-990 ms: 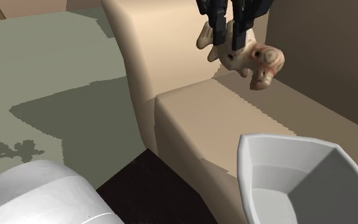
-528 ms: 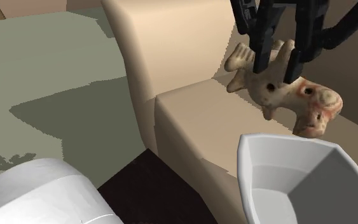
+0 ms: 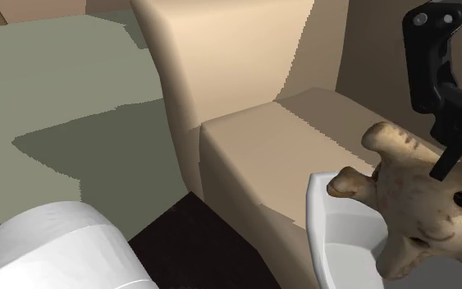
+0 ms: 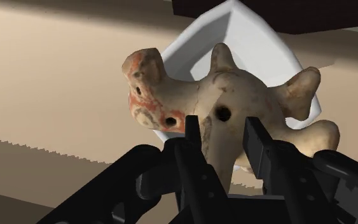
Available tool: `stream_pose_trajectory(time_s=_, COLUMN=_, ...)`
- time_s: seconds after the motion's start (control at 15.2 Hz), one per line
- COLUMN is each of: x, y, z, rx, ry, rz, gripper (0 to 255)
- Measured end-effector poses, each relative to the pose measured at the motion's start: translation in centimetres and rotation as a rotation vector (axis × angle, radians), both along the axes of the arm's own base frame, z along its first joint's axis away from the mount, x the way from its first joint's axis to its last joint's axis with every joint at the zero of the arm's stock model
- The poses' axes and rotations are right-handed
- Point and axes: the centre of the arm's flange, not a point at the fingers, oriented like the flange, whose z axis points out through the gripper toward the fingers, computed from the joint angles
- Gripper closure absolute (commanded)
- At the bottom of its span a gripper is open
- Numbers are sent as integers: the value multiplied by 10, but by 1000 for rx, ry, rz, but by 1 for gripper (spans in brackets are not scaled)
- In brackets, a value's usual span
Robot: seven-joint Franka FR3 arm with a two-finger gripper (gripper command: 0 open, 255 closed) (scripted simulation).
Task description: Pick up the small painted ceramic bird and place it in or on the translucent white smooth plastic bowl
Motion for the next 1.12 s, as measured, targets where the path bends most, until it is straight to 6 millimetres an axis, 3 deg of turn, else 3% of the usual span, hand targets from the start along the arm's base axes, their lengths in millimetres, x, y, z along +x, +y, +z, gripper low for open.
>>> stream_pose_trajectory(time_s=0.79, x=-1, y=-7, z=-60, rx=-2, ry=1, rz=1, gripper=255)
stream_pose_trajectory(time_s=1.12, x=-2, y=-7, z=-62, rx=-4, ry=-5, rz=0, gripper=255)
